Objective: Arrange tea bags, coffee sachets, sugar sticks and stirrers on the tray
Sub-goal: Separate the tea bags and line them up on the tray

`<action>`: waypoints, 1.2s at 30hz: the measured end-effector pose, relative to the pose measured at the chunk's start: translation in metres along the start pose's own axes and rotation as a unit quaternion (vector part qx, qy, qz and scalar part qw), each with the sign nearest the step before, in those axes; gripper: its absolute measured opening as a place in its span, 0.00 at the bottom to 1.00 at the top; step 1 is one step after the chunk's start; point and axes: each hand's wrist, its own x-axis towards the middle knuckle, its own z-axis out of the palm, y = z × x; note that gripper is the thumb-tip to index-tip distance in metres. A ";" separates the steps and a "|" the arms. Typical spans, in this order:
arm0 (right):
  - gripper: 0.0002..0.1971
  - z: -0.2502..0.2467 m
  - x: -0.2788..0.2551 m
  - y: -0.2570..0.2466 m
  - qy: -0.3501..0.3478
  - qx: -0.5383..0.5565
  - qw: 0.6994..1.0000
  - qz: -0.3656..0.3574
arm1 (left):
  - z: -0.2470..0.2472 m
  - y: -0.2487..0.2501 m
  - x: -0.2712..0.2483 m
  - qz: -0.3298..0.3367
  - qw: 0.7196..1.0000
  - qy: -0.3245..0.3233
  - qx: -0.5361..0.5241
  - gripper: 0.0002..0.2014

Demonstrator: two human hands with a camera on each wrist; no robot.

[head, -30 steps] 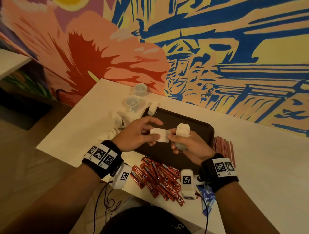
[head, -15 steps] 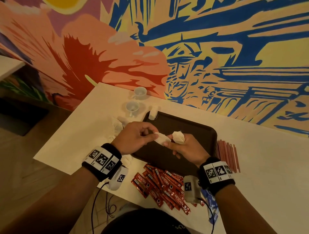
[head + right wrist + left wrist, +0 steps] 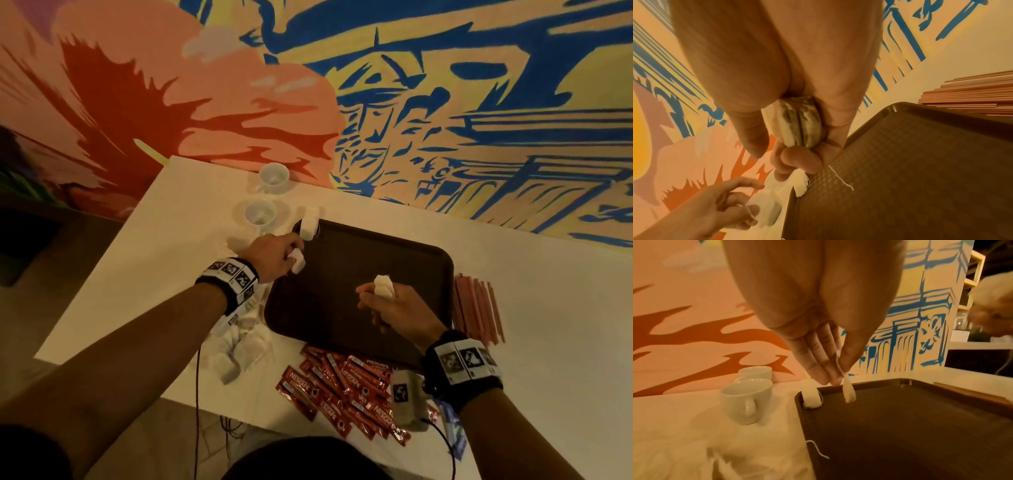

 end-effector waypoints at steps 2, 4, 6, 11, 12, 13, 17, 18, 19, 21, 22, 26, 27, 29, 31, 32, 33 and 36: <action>0.08 0.003 0.009 -0.002 -0.001 -0.006 1.000 0.011 | -0.001 -0.006 0.025 0.014 1.000 -0.007 0.015 0.18; 0.08 0.005 0.019 -0.003 -0.003 -0.012 1.000 0.023 | -0.001 -0.012 0.050 0.015 0.998 -0.022 0.054 0.17; 0.09 0.008 0.032 -0.005 -0.005 -0.024 0.999 0.035 | 0.000 -0.019 0.071 0.007 0.995 -0.054 0.080 0.13; 0.13 0.018 0.073 -0.011 0.003 0.006 0.998 0.062 | 0.010 -0.035 0.114 -0.002 0.993 -0.107 0.048 0.10; 0.14 0.019 0.083 -0.012 0.005 0.018 0.998 0.066 | 0.012 -0.037 0.120 -0.009 0.994 -0.100 0.040 0.11; 0.14 0.022 0.092 -0.014 0.006 0.027 0.997 0.072 | 0.014 -0.040 0.125 -0.017 0.996 -0.086 0.034 0.11; 0.14 0.034 0.133 -0.016 0.016 0.060 0.995 0.084 | 0.023 -0.047 0.137 -0.063 0.998 -0.018 -0.002 0.12; 0.15 0.037 0.143 -0.015 0.019 0.067 0.994 0.087 | 0.025 -0.047 0.137 -0.073 0.997 0.002 -0.020 0.13; 0.15 0.040 0.152 -0.016 0.020 0.069 0.993 0.093 | 0.026 -0.047 0.136 -0.078 0.996 0.024 -0.039 0.15; 0.16 0.045 0.169 -0.017 0.021 0.070 0.992 0.102 | 0.030 -0.045 0.131 -0.072 0.993 0.071 -0.064 0.17; 0.16 0.047 0.178 -0.017 0.024 0.073 0.991 0.105 | 0.031 -0.045 0.127 -0.067 0.991 0.089 -0.069 0.18; 0.15 0.055 0.208 -0.017 0.045 0.086 0.988 0.122 | 0.043 -0.049 0.110 -0.056 0.993 0.103 -0.019 0.15; 0.15 0.058 0.214 -0.017 0.049 0.096 0.986 0.129 | 0.047 -0.051 0.107 -0.053 0.994 0.092 0.003 0.15; 0.15 0.065 0.224 -0.018 0.056 0.107 0.984 0.130 | 0.052 -0.053 0.104 -0.052 0.996 0.075 0.025 0.16; 0.15 0.071 0.232 -0.020 0.059 0.108 0.985 0.123 | 0.056 -0.055 0.106 -0.046 0.996 0.066 0.031 0.16; 0.15 0.074 0.236 -0.021 0.058 0.112 0.985 0.121 | 0.057 -0.055 0.107 -0.042 0.997 0.063 0.033 0.17; 0.16 0.075 0.239 -0.021 0.055 0.114 0.984 0.122 | 0.058 -0.054 0.108 -0.040 0.997 0.060 0.034 0.16; 0.15 0.081 0.246 -0.023 0.056 0.091 0.986 0.125 | 0.060 -0.056 0.112 -0.037 0.997 0.054 0.036 0.15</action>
